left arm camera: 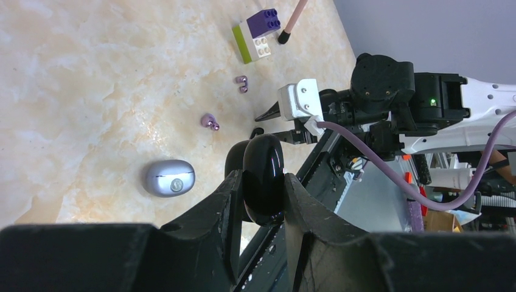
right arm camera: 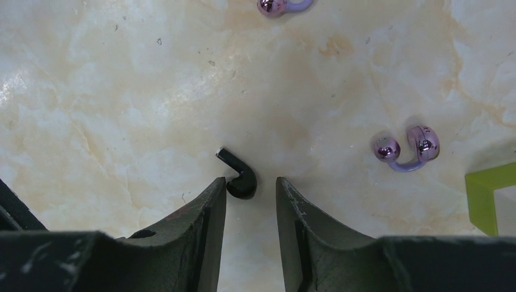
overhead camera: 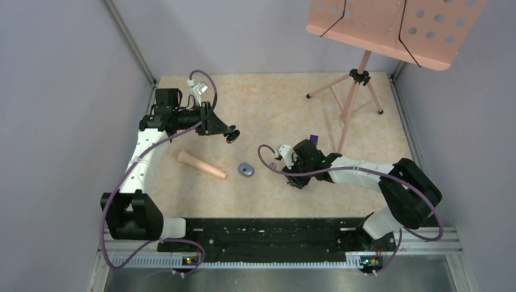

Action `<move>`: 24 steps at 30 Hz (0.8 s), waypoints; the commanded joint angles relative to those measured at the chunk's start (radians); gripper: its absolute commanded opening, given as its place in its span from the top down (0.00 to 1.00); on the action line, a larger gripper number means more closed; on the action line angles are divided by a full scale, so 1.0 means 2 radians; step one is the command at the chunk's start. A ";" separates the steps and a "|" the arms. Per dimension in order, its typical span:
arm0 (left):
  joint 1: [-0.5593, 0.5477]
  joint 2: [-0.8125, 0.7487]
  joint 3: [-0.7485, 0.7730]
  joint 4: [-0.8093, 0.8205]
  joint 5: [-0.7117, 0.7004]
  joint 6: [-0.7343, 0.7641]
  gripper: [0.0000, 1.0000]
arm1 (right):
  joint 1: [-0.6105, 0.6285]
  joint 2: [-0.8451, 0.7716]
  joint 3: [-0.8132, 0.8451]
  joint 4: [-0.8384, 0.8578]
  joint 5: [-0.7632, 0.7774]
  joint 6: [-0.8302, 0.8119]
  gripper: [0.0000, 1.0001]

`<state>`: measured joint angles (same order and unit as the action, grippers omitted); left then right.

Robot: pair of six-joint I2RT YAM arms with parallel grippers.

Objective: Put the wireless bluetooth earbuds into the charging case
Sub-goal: Pick up the earbud from the center of the board.

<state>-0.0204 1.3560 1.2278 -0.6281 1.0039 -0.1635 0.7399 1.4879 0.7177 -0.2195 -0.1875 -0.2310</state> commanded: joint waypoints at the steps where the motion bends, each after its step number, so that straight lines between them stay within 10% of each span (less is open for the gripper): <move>1: 0.003 -0.017 -0.001 0.019 0.005 -0.004 1.00 | 0.007 0.015 0.023 0.004 0.007 0.016 0.66; 16: 0.005 -0.020 -0.006 0.022 0.005 -0.004 1.00 | 0.007 0.011 0.026 -0.027 0.030 0.017 0.66; 24: 0.005 -0.021 -0.008 0.023 0.004 -0.003 1.00 | 0.007 0.015 0.028 -0.029 0.028 0.016 0.87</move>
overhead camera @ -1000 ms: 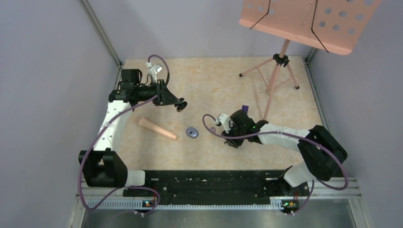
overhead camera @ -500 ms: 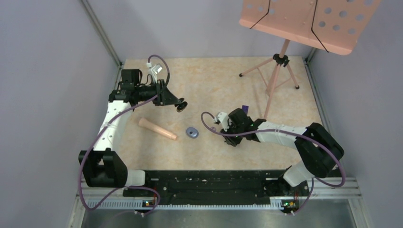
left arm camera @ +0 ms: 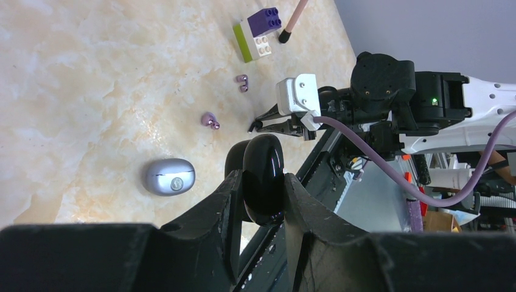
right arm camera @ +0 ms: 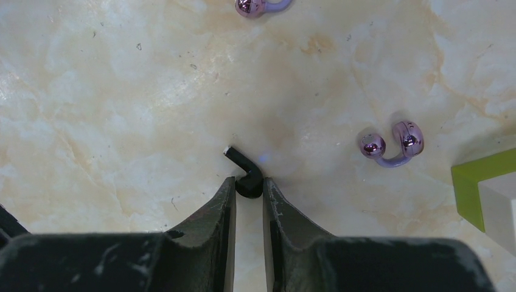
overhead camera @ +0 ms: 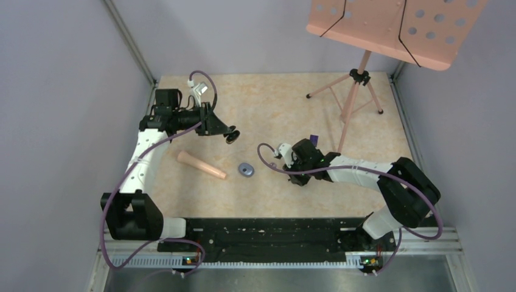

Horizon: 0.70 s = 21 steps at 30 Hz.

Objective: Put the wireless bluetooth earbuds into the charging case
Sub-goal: Pick up the earbud from the center of the board.

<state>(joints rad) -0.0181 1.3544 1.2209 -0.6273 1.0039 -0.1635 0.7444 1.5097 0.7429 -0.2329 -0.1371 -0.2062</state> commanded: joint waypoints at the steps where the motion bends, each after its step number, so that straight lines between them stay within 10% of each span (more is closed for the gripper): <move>1: 0.004 -0.020 -0.005 0.023 0.004 -0.003 1.00 | 0.004 0.005 0.016 -0.022 0.003 0.003 0.88; 10: 0.004 -0.017 -0.008 0.024 -0.005 -0.006 1.00 | 0.004 -0.019 0.028 -0.023 0.015 -0.042 1.00; 21: -0.057 0.043 0.044 0.025 -0.084 -0.007 1.00 | 0.008 -0.129 0.142 -0.087 0.040 -0.324 1.00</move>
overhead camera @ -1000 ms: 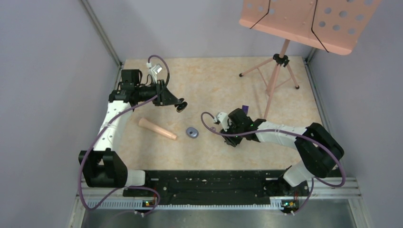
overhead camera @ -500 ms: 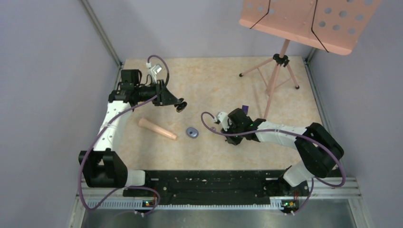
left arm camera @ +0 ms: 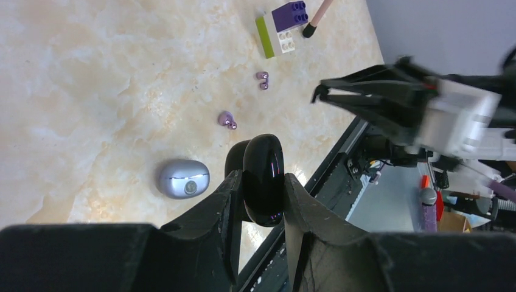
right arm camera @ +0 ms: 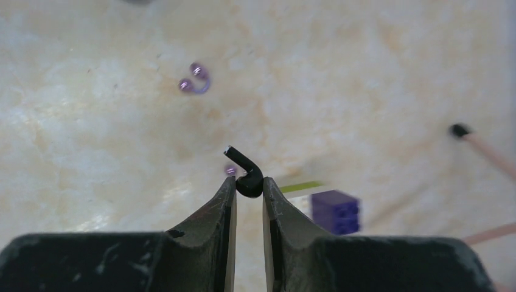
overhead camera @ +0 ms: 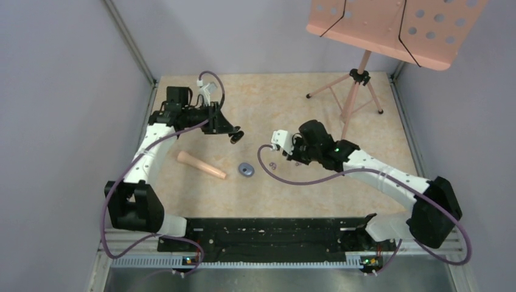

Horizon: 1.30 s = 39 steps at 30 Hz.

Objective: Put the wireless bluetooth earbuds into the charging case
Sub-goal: Pick up the earbud from the center of the board.

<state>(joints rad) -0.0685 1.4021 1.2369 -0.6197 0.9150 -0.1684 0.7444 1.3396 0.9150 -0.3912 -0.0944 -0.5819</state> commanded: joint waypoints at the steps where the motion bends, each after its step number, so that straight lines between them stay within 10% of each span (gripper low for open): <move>1: -0.041 0.024 0.043 0.021 -0.046 -0.008 1.00 | 0.009 -0.046 0.068 -0.010 0.028 -0.162 1.00; 15: -0.149 0.058 0.094 0.109 -0.109 -0.084 1.00 | 0.097 -0.065 0.096 0.114 0.189 -0.396 1.00; 39: -0.164 -0.096 -0.094 0.358 -0.156 -0.135 1.00 | 0.125 -0.066 -0.020 0.382 0.161 -0.559 1.00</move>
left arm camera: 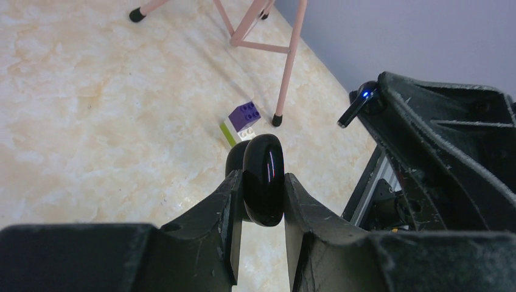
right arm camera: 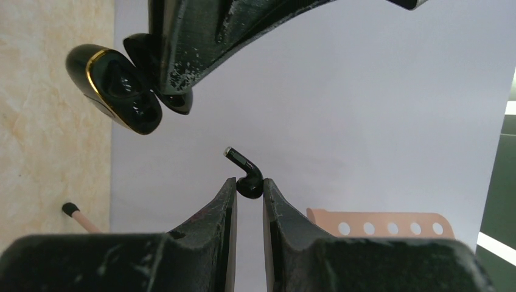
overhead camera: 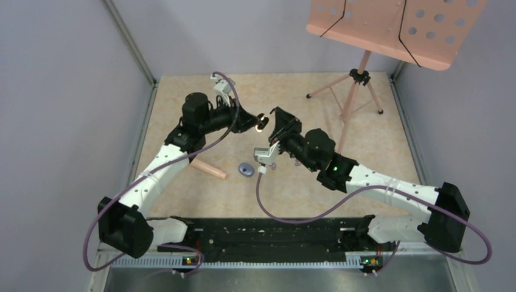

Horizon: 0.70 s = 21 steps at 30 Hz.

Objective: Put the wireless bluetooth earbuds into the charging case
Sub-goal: Pick up the earbud from the center of the board, then place the charging case at the center of the board.

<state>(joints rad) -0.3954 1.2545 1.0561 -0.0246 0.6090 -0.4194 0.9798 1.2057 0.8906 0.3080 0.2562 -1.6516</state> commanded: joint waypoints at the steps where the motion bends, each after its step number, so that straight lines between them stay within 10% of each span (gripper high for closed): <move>1: 0.000 -0.024 -0.002 0.067 -0.005 -0.012 1.00 | 0.007 0.002 -0.009 0.031 -0.014 -0.028 1.00; 21: -0.001 -0.013 0.013 0.075 0.024 -0.020 1.00 | 0.008 0.033 0.007 0.021 -0.001 -0.056 1.00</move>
<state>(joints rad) -0.3954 1.2289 1.0561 0.0551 0.6216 -0.4496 0.9798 1.2575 0.8764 0.3218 0.2428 -1.7458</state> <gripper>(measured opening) 0.327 0.170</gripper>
